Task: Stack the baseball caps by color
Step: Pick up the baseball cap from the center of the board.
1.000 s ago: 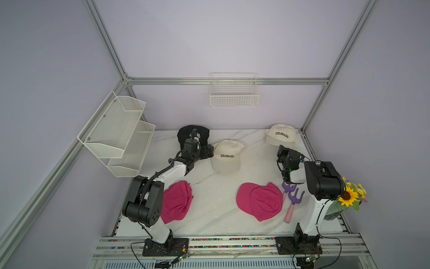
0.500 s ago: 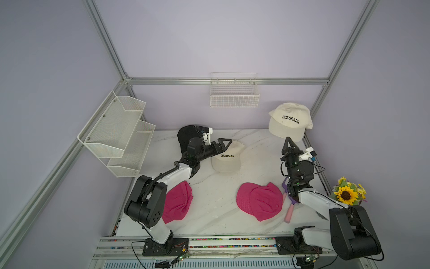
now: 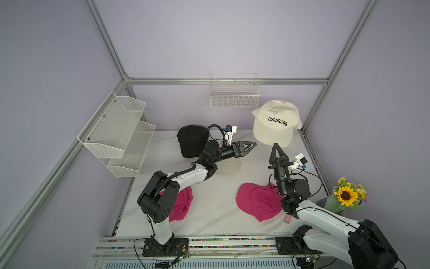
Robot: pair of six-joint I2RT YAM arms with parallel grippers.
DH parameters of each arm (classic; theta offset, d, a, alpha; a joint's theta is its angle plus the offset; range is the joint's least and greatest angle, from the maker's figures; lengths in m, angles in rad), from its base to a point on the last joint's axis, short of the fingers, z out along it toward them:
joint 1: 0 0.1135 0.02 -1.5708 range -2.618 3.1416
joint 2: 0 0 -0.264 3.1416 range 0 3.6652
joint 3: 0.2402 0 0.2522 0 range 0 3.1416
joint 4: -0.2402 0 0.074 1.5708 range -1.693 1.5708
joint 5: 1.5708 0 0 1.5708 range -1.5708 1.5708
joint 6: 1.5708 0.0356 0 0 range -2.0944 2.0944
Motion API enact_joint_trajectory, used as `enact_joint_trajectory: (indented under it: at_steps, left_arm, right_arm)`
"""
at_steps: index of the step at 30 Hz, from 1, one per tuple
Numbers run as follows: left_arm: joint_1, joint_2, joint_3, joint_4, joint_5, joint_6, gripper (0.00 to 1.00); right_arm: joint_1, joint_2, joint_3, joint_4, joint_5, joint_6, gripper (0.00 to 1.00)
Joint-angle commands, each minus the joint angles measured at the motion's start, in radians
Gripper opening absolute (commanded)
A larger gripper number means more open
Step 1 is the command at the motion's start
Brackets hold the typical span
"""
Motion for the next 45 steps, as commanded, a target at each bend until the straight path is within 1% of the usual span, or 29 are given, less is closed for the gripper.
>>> enact_joint_trajectory:
  at_steps: [1,4,5,8,10,11,13,16,19,21,22,23,25,26,28,30,32,35,38,40,41,42,45]
  left_arm:
    - [-0.006,-0.016,0.038,0.06,-0.009,0.003,1.0]
    - [-0.006,-0.012,0.04,0.05,-0.033,0.013,1.0]
    - [-0.006,-0.003,0.054,0.046,-0.03,0.015,0.98]
    - [-0.006,0.034,0.108,0.023,-0.008,0.006,0.89]
    - [-0.005,0.058,0.127,0.04,0.001,-0.011,0.79]
    - [-0.004,0.064,0.131,0.049,0.003,-0.019,0.73]
    - [-0.003,0.073,0.137,0.059,0.005,-0.027,0.55]
    - [-0.004,0.073,0.134,0.061,0.018,-0.033,0.31]
    - [-0.003,0.063,0.111,0.047,0.023,-0.014,0.11]
    - [0.001,0.055,0.114,-0.032,0.022,0.029,0.0]
    - [0.003,0.053,0.124,-0.09,0.022,0.061,0.0]
    - [0.003,0.052,0.134,-0.135,0.025,0.091,0.0]
    - [0.004,0.045,0.15,-0.248,0.016,0.158,0.0]
    - [0.005,0.041,0.154,-0.297,0.005,0.188,0.0]
    - [0.009,0.025,0.154,-0.394,-0.025,0.256,0.0]
    - [0.013,0.005,0.143,-0.457,-0.061,0.312,0.0]
    - [0.018,-0.019,0.121,-0.485,-0.085,0.353,0.0]
    - [0.027,-0.059,0.087,-0.524,-0.124,0.412,0.0]
    - [0.041,-0.097,0.045,-0.499,-0.085,0.471,0.0]
    - [0.055,-0.115,0.032,-0.508,-0.057,0.511,0.0]
    - [0.06,-0.127,0.034,-0.534,-0.049,0.543,0.0]
    - [0.064,-0.142,0.037,-0.571,-0.05,0.587,0.0]
    - [0.064,-0.196,0.037,-0.698,-0.086,0.75,0.0]
  right_arm:
    - [0.029,0.015,0.003,0.082,0.024,-0.058,0.0]
    - [0.053,0.016,-0.001,0.084,0.011,-0.077,0.0]
    - [0.058,0.014,-0.005,0.075,0.003,-0.082,0.0]
    - [0.072,0.0,-0.026,0.069,-0.021,-0.093,0.0]
    - [0.085,-0.014,-0.047,0.062,-0.026,-0.104,0.0]
    - [0.087,-0.021,-0.054,0.046,-0.029,-0.105,0.0]
    - [0.091,-0.035,-0.077,0.032,-0.033,-0.102,0.0]
    - [0.091,-0.049,-0.094,0.002,-0.032,-0.111,0.0]
    - [0.09,-0.046,-0.083,-0.012,-0.039,-0.177,0.0]
    - [0.084,-0.041,-0.088,-0.003,-0.045,-0.228,0.0]
    - [0.084,-0.042,-0.084,0.003,-0.056,-0.3,0.0]
    - [0.082,-0.046,-0.072,-0.016,-0.073,-0.357,0.03]
    - [0.071,-0.081,-0.062,-0.094,-0.084,-0.401,0.5]
    - [0.063,-0.099,-0.071,-0.095,-0.094,-0.417,0.66]
    - [0.037,-0.152,-0.085,-0.14,-0.105,-0.464,0.86]
    - [0.003,-0.196,-0.072,-0.227,-0.111,-0.524,0.96]
    - [-0.038,-0.22,-0.049,-0.304,-0.153,-0.593,0.97]
    - [-0.106,-0.219,0.004,-0.407,-0.219,-0.679,0.97]
    - [-0.162,-0.2,0.045,-0.438,-0.333,-0.782,0.97]
    - [-0.179,-0.184,0.075,-0.472,-0.324,-0.814,0.97]
    - [-0.189,-0.177,0.082,-0.473,-0.314,-0.824,0.97]
    - [-0.206,-0.169,0.086,-0.469,-0.335,-0.84,0.97]
    - [-0.262,-0.139,0.123,-0.469,-0.458,-0.914,0.97]
